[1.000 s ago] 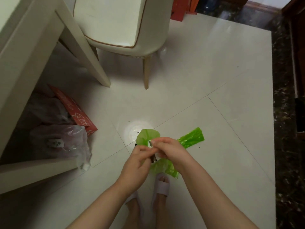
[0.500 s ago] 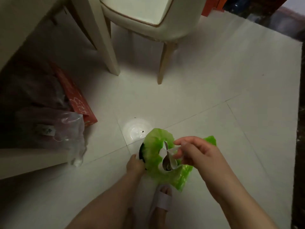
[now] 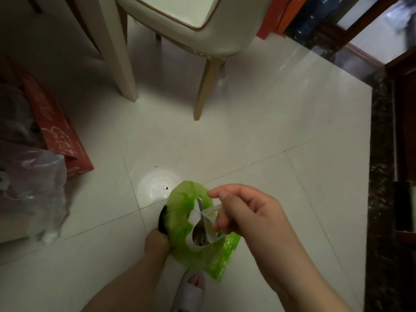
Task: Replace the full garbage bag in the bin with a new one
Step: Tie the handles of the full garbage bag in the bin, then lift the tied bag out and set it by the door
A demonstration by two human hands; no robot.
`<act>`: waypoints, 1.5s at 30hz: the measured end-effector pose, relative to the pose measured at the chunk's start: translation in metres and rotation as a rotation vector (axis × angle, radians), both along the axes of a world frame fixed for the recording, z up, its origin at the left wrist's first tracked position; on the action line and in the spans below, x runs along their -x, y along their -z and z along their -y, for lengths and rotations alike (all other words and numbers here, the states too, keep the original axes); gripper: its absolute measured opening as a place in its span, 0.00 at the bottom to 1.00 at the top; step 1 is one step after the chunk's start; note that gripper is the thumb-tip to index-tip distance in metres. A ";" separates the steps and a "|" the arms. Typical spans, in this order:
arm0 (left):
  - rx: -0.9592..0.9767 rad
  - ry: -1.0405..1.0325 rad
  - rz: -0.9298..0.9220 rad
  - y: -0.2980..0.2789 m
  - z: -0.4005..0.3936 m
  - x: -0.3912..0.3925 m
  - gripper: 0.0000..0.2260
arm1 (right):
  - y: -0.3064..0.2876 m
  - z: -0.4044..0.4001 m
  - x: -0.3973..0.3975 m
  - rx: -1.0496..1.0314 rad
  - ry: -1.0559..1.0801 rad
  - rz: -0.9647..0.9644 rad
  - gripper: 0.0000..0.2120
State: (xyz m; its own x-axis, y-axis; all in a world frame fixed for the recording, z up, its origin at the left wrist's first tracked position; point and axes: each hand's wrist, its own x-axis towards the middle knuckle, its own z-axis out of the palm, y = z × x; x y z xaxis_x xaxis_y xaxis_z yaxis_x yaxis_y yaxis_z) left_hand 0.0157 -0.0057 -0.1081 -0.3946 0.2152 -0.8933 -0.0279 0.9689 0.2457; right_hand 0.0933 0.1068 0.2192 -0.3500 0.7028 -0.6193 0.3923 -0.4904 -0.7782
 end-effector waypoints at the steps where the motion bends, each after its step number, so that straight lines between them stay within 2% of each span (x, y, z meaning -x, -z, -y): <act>1: -0.004 -0.006 -0.018 0.001 -0.004 0.000 0.10 | -0.001 -0.002 0.001 -0.006 0.005 -0.011 0.10; 5: -0.038 -0.033 -0.033 -0.001 -0.024 0.001 0.10 | -0.006 -0.018 0.003 -0.045 0.041 -0.028 0.12; 8: -0.073 -0.129 -0.042 0.003 -0.041 0.006 0.11 | -0.012 -0.035 0.003 -0.058 0.053 -0.033 0.12; 11: -0.125 -0.160 -0.082 0.008 -0.061 0.011 0.15 | -0.014 -0.056 0.009 -0.088 0.050 -0.015 0.11; 13: -0.194 -0.256 -0.088 0.004 -0.076 0.011 0.20 | -0.014 -0.072 0.013 -0.134 0.036 0.023 0.10; 15: -0.238 -0.440 -0.024 0.001 -0.091 0.012 0.22 | -0.019 -0.088 0.018 -0.189 0.011 0.042 0.10; 19: -0.278 -0.802 0.266 0.003 -0.115 0.020 0.17 | -0.043 -0.110 0.021 -0.298 -0.014 0.003 0.12; 24: -0.413 -0.839 0.500 -0.001 -0.130 0.014 0.19 | -0.063 -0.128 0.021 -0.361 -0.032 -0.024 0.11; 29: -0.424 -0.983 0.552 -0.007 -0.132 0.000 0.19 | -0.064 -0.134 0.025 -0.359 -0.034 -0.033 0.11; 35: -0.516 -0.879 0.576 -0.064 -0.124 -0.011 0.21 | -0.072 -0.129 0.016 -0.342 -0.026 -0.045 0.11; 39: -0.483 -0.761 0.516 -0.127 -0.107 -0.009 0.21 | -0.091 -0.123 0.006 -0.328 -0.003 -0.059 0.12; 42: -0.454 -0.751 0.485 -0.175 -0.090 -0.007 0.22 | -0.114 -0.118 -0.002 -0.362 -0.068 -0.044 0.13; 45: -0.447 -0.750 0.500 -0.236 -0.085 -0.005 0.15 | -0.145 -0.114 -0.008 -0.435 -0.179 0.023 0.10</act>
